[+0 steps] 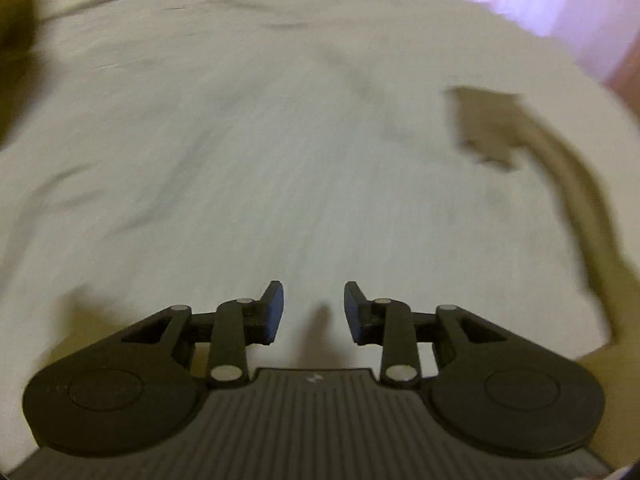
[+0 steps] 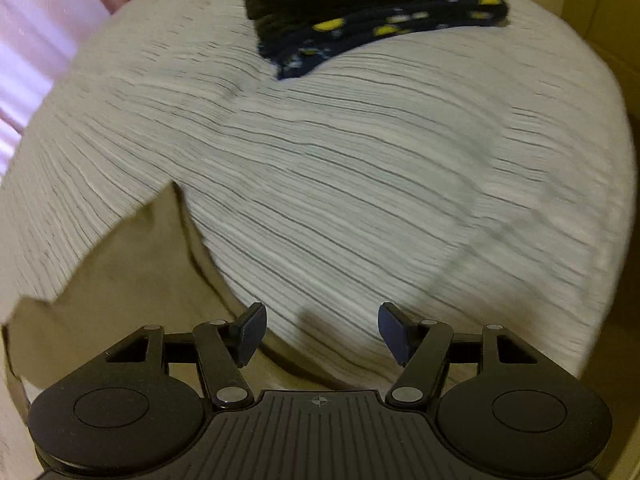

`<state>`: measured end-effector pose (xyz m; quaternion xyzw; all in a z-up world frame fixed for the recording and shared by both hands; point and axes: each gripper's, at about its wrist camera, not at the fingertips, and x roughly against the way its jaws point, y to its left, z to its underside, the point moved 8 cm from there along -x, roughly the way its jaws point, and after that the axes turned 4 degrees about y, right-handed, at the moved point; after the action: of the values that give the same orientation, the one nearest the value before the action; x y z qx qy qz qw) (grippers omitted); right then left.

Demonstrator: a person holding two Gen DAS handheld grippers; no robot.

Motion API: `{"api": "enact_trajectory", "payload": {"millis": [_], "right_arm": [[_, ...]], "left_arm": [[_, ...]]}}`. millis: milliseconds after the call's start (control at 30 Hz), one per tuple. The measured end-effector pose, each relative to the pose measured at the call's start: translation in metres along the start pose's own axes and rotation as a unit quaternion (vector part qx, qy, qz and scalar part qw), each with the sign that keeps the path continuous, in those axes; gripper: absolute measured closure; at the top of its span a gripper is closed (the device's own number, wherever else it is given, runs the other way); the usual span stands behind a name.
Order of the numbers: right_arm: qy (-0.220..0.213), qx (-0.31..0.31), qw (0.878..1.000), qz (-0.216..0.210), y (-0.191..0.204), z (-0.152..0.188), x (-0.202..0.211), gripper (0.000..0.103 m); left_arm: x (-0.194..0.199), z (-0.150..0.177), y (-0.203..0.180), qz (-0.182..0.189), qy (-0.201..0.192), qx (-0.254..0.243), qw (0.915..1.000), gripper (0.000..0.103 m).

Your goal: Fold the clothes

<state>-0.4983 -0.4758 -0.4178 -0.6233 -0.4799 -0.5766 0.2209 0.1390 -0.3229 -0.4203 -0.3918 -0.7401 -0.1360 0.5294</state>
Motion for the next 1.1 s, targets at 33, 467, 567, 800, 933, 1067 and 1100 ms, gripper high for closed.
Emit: {"api": "enact_trajectory", "payload": {"millis": [33, 467, 567, 800, 933, 1067, 1100], "right_arm": [[-0.001, 0.001, 1.0, -0.005, 0.008, -0.004, -0.006, 0.037], [0.009, 0.002, 1.0, 0.007, 0.054, -0.041, -0.062, 0.037], [0.013, -0.002, 1.0, 0.021, 0.057, -0.046, -0.075, 0.037], [0.007, -0.008, 0.999, 0.035, 0.072, -0.069, -0.089, 0.037], [0.002, -0.007, 1.0, 0.031, 0.086, -0.075, -0.101, 0.037], [0.0, -0.001, 1.0, 0.029, 0.093, -0.072, -0.111, 0.037], [-0.001, 0.001, 1.0, 0.029, 0.094, -0.071, -0.112, 0.037]], "left_arm": [[-0.016, -0.012, -0.018, 0.029, 0.003, 0.008, 0.9995, 0.073], [-0.188, -0.126, -0.122, 0.135, 0.033, 0.148, 0.9791, 0.103], [-0.193, -0.153, -0.129, 0.147, 0.032, 0.157, 0.976, 0.103], [-0.128, -0.315, -0.155, 0.177, -0.141, 0.101, 0.9688, 0.103], [-0.123, -0.36, -0.145, 0.126, -0.176, 0.09, 0.9722, 0.092], [-0.173, -0.303, -0.122, 0.109, -0.084, 0.118, 0.9834, 0.081], [-0.187, -0.288, -0.117, 0.107, -0.063, 0.133, 0.9832, 0.081]]}}
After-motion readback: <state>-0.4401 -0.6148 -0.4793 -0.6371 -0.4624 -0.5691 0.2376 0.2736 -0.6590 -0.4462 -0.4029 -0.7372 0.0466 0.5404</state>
